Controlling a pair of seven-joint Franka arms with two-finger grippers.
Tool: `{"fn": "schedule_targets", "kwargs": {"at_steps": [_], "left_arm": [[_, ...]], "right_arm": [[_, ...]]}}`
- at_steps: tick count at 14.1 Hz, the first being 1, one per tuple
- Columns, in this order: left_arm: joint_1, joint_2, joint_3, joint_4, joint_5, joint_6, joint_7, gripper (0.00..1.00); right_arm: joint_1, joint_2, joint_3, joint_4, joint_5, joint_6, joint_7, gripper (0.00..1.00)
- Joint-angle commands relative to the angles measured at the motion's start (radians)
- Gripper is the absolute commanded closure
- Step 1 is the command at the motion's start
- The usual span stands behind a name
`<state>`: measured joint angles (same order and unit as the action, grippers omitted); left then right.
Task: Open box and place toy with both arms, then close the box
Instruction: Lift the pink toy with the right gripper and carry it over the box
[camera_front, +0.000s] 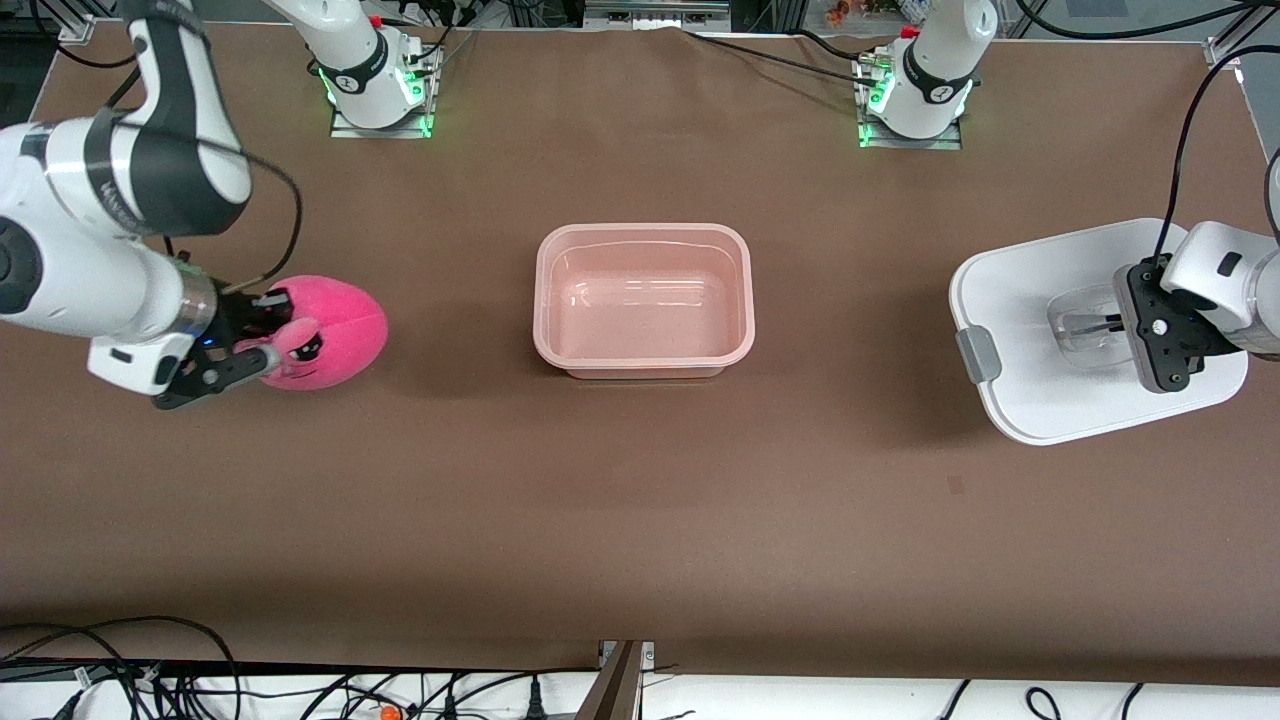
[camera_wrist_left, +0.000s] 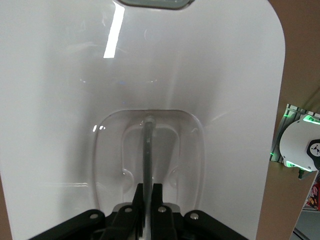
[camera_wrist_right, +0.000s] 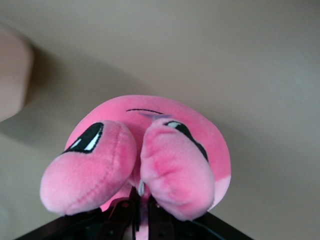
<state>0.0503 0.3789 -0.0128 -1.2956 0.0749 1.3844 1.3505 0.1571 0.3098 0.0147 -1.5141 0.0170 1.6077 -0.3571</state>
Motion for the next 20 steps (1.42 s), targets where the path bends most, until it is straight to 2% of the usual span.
{"fn": "schedule_targets", "kwargs": {"at_steps": [1, 4, 5, 9, 14, 15, 20], "left_arm": [[-0.003, 0.002, -0.003, 0.016, 0.014, -0.021, 0.022, 1.00], [-0.007, 0.002, -0.007, 0.016, 0.017, -0.021, 0.018, 1.00], [-0.007, 0.002, -0.007, 0.016, 0.017, -0.019, 0.016, 1.00], [-0.009, 0.002, -0.009, 0.016, 0.017, -0.021, 0.016, 1.00], [-0.010, 0.002, -0.010, 0.016, 0.016, -0.019, 0.015, 1.00], [-0.010, 0.002, -0.010, 0.016, 0.016, -0.021, 0.015, 1.00], [-0.010, 0.002, -0.010, 0.016, 0.012, -0.021, 0.018, 1.00]], "right_arm": [[0.033, 0.026, 0.082, 0.089, 0.006, -0.068, -0.060, 1.00], [0.122, 0.037, 0.157, 0.149, -0.069, -0.069, -0.196, 1.00], [0.168, 0.041, 0.159, 0.166, -0.098, -0.071, -0.224, 1.00], [0.300, 0.086, 0.165, 0.213, -0.117, -0.068, -0.334, 1.00], [0.476, 0.186, 0.163, 0.302, -0.222, -0.063, -0.345, 1.00], [0.495, 0.193, 0.163, 0.304, -0.259, -0.063, -0.342, 1.00], [0.542, 0.259, 0.163, 0.310, -0.304, -0.057, -0.341, 1.00]]}}
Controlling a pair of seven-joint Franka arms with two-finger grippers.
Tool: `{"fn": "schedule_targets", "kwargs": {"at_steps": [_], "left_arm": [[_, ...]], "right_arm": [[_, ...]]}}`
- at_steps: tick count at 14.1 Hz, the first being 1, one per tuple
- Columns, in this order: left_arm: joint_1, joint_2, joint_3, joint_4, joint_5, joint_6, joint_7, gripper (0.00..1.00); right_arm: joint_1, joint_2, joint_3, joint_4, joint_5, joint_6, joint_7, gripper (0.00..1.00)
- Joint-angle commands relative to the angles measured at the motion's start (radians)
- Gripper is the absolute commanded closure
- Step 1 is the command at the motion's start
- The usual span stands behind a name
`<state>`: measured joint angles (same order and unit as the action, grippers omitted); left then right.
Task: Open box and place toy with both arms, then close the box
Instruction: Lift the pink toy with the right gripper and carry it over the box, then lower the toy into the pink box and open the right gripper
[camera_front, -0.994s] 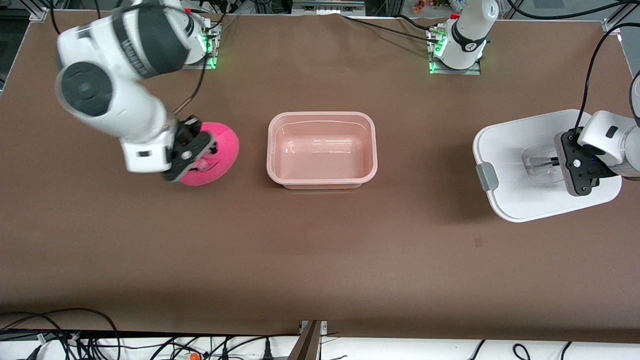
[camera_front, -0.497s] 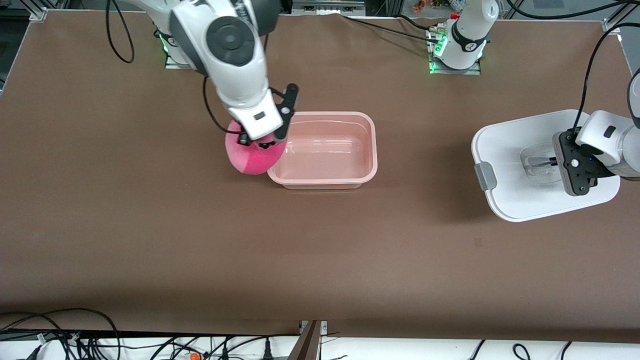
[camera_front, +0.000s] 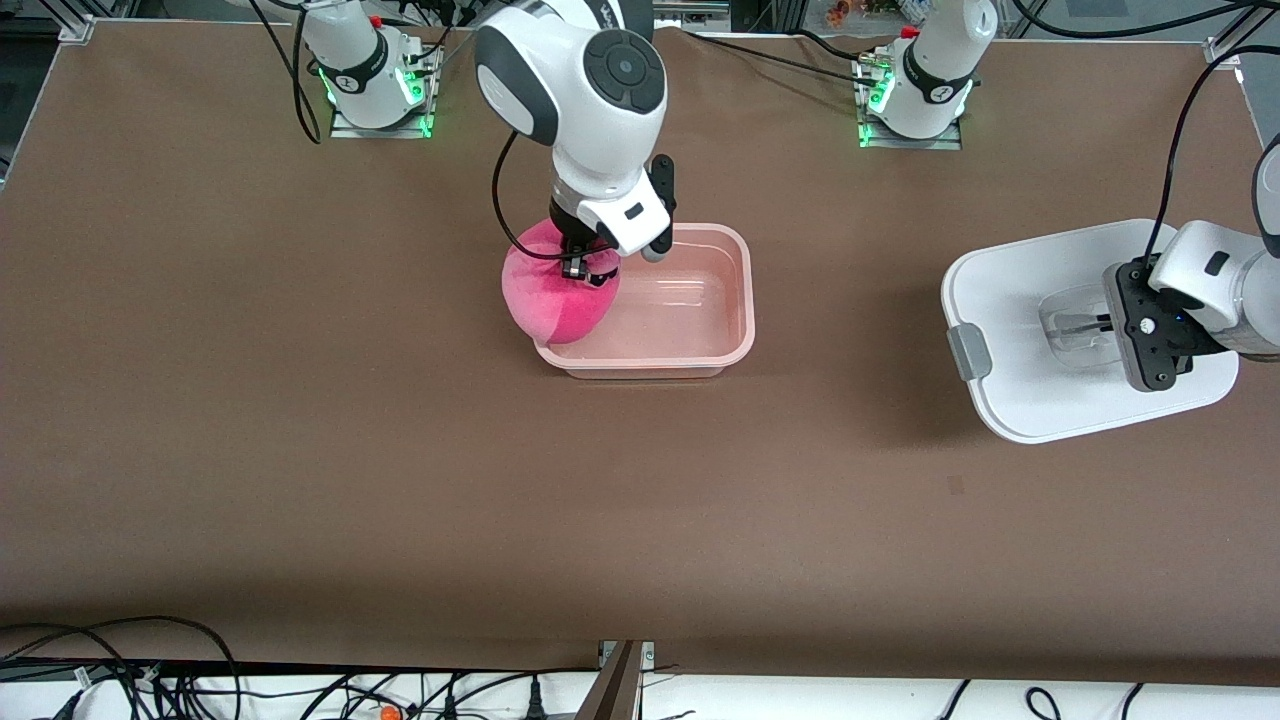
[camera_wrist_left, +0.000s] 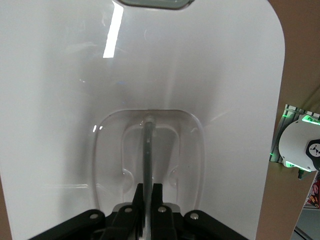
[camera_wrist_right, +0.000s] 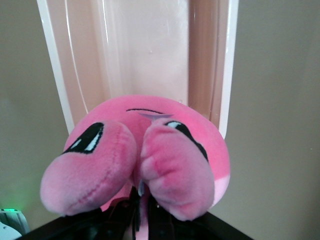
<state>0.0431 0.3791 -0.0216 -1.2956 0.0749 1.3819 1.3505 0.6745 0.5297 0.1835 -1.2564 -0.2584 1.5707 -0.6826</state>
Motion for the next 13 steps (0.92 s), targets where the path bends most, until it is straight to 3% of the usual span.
{"fn": "schedule_targets", "kwargs": {"at_steps": [1, 4, 13], "left_arm": [[-0.003, 0.001, -0.001, 0.016, 0.012, -0.018, 0.018, 1.00], [-0.003, 0.001, -0.001, 0.016, 0.011, -0.018, 0.019, 1.00], [-0.003, 0.004, -0.001, 0.016, 0.006, -0.017, 0.019, 1.00]], "right_arm": [[0.027, 0.052, -0.006, 0.060, -0.028, -0.015, -0.014, 1.00], [0.042, 0.098, -0.006, 0.124, -0.028, -0.012, -0.012, 1.00], [0.065, 0.176, -0.009, 0.130, -0.067, 0.029, 0.028, 1.00]]}}
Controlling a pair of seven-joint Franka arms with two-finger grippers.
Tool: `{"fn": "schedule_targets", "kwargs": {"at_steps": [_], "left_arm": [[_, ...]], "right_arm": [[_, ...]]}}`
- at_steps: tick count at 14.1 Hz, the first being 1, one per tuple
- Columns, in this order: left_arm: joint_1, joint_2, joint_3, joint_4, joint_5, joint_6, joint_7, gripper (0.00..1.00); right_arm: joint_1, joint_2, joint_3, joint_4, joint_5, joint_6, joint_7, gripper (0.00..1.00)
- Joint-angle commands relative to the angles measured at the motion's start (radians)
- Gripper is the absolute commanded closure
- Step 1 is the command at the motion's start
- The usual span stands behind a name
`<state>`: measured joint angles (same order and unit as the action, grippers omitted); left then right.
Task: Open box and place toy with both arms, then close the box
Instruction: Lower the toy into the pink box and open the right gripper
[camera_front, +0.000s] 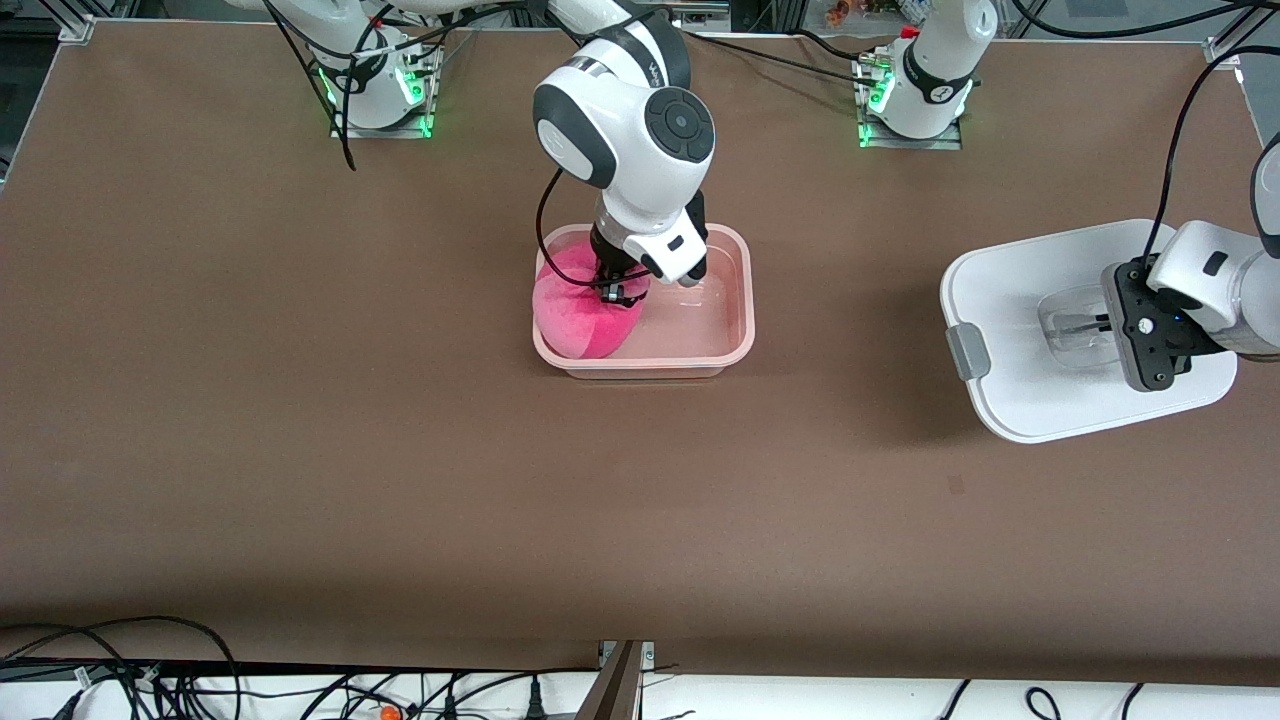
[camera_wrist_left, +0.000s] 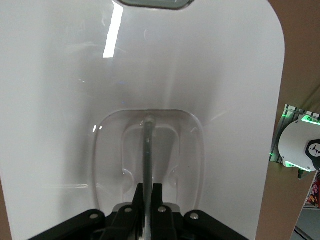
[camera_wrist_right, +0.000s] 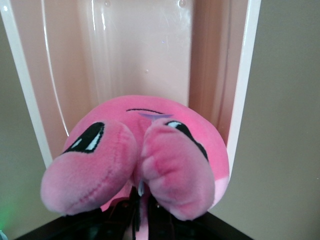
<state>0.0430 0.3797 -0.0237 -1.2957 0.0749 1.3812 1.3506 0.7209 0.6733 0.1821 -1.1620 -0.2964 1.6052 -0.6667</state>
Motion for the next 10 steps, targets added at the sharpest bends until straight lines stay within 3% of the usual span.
{"fn": "schedule_targets", "kwargs": {"at_steps": [1, 4, 5, 6, 10], "left_arm": [[-0.003, 0.004, 0.001, 0.016, 0.005, -0.017, 0.019, 1.00], [-0.005, 0.004, -0.001, 0.016, 0.005, -0.017, 0.016, 1.00], [-0.005, 0.004, -0.002, 0.016, 0.003, -0.017, 0.016, 1.00], [-0.006, 0.004, -0.004, 0.016, 0.003, -0.017, 0.016, 1.00], [-0.018, 0.005, -0.002, 0.016, 0.005, -0.017, 0.019, 1.00]], "right_arm": [[0.026, 0.052, -0.009, 0.036, -0.032, 0.007, 0.034, 1.00], [0.046, 0.132, -0.010, 0.036, -0.098, 0.071, 0.093, 1.00], [0.046, 0.147, -0.010, 0.036, -0.105, 0.087, 0.093, 0.81], [0.046, 0.152, -0.010, 0.035, -0.109, 0.093, 0.096, 0.01], [0.074, 0.141, -0.009, 0.065, -0.109, 0.140, 0.238, 0.00]]}}
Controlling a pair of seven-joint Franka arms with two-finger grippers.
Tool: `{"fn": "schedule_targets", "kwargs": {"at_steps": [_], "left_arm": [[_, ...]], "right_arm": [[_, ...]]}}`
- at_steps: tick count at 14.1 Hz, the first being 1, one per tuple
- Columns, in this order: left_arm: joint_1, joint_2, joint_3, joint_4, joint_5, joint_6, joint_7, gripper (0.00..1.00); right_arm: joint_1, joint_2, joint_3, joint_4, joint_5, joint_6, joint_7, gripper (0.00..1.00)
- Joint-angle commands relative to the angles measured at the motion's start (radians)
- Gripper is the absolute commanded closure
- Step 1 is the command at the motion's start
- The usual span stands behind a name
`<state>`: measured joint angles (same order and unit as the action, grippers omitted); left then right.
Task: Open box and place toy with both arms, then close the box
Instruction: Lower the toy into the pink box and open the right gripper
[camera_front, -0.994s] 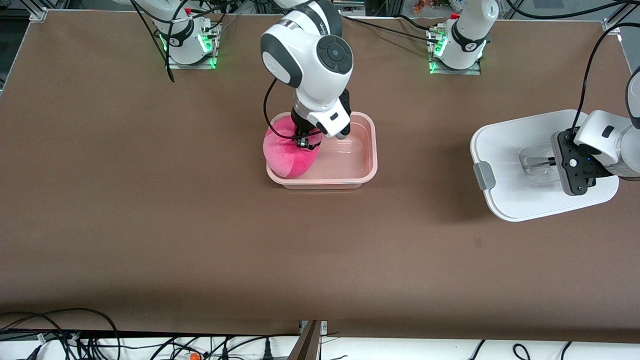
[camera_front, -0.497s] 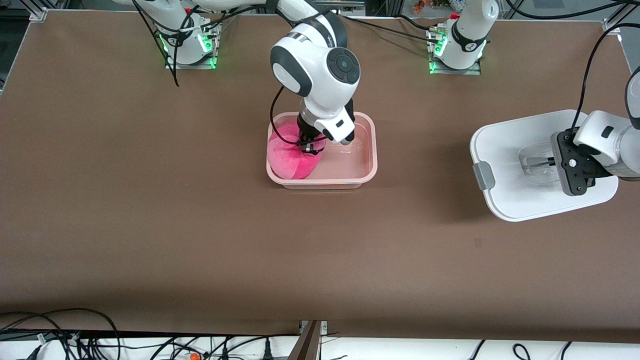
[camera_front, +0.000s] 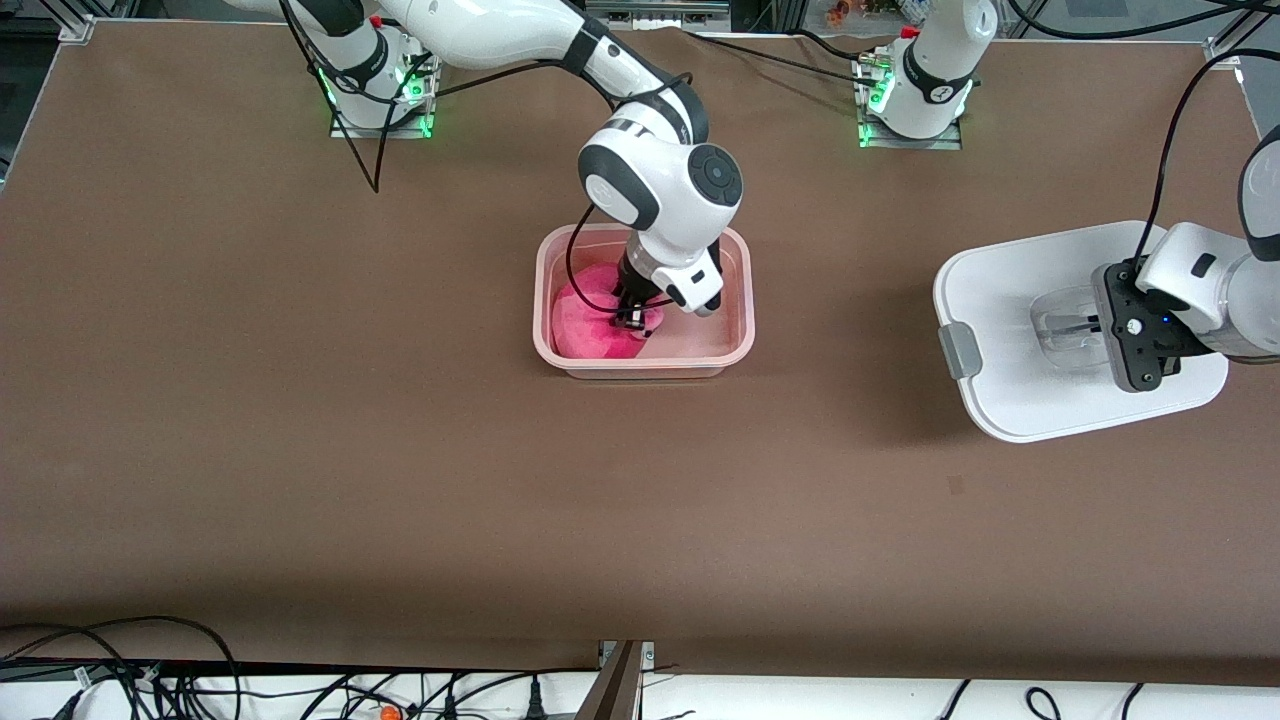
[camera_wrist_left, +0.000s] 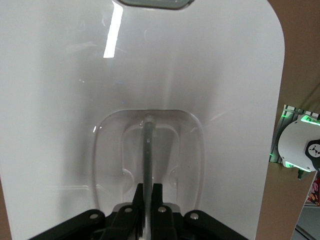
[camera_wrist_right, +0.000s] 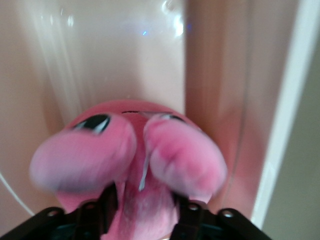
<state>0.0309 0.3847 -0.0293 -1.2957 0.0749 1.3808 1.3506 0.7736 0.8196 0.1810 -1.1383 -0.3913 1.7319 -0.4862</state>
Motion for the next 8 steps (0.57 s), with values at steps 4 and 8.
{"fn": "schedule_targets", "kwargs": {"at_steps": [4, 8], "left_arm": [[-0.006, 0.005, 0.003, 0.018, 0.002, -0.017, 0.022, 1.00], [-0.020, 0.003, -0.003, 0.021, 0.002, -0.017, 0.015, 1.00]], "right_arm": [[0.038, -0.010, -0.005, 0.068, -0.012, 0.078, 0.238, 0.00], [-0.016, -0.080, -0.005, 0.068, 0.052, 0.051, 0.235, 0.00]]}}
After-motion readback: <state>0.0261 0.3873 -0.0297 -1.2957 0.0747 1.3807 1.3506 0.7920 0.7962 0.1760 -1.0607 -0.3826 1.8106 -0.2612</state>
